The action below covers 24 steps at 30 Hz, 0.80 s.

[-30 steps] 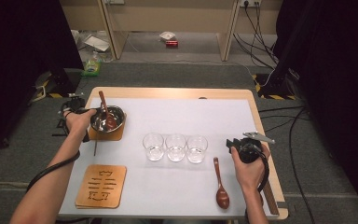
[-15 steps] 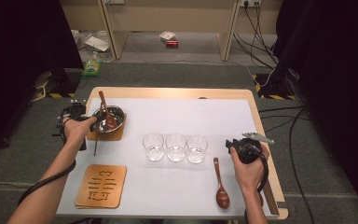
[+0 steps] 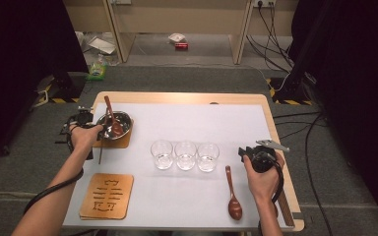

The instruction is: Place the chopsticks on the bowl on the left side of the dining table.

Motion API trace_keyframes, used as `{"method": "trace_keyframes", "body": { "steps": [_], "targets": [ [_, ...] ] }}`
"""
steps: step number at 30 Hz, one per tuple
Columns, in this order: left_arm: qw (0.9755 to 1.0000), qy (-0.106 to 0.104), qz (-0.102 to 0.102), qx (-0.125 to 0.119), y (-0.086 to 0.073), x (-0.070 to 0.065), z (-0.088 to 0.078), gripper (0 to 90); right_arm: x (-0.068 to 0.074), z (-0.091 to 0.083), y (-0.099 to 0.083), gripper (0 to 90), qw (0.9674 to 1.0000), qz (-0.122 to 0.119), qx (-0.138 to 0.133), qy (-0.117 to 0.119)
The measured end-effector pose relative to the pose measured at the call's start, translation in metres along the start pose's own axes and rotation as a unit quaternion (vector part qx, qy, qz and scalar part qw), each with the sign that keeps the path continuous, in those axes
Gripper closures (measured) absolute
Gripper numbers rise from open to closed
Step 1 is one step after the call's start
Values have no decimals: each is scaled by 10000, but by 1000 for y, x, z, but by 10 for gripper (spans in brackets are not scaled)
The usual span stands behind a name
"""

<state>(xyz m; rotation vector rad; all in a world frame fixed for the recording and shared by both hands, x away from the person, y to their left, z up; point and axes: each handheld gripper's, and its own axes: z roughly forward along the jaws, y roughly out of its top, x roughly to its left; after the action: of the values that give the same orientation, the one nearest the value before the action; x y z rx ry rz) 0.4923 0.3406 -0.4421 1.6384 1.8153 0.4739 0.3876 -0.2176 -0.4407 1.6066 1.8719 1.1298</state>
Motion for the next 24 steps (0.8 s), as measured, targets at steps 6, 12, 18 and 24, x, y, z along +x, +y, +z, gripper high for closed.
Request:
{"method": "trace_keyframes", "body": {
  "steps": [6, 12, 18, 24],
  "targets": [
    [9998, 61, -173, -16, 2, 0, 1, 840, 0, 1, 0, 659, 10000, -22, 10, -10],
    [9996, 61, -264, 12, 6, -2, 5, 841, 0, 2, -1, 661, 10000, -47, 23, 4],
    [9992, 82, -399, -29, 11, -5, 10, 840, 0, 1, -1, 664, 10000, -27, 15, -12],
    [9992, 96, -392, 28, 14, -7, 13, 840, -1, 2, -1, 665, 10000, -41, 20, 1]
  ]
}}
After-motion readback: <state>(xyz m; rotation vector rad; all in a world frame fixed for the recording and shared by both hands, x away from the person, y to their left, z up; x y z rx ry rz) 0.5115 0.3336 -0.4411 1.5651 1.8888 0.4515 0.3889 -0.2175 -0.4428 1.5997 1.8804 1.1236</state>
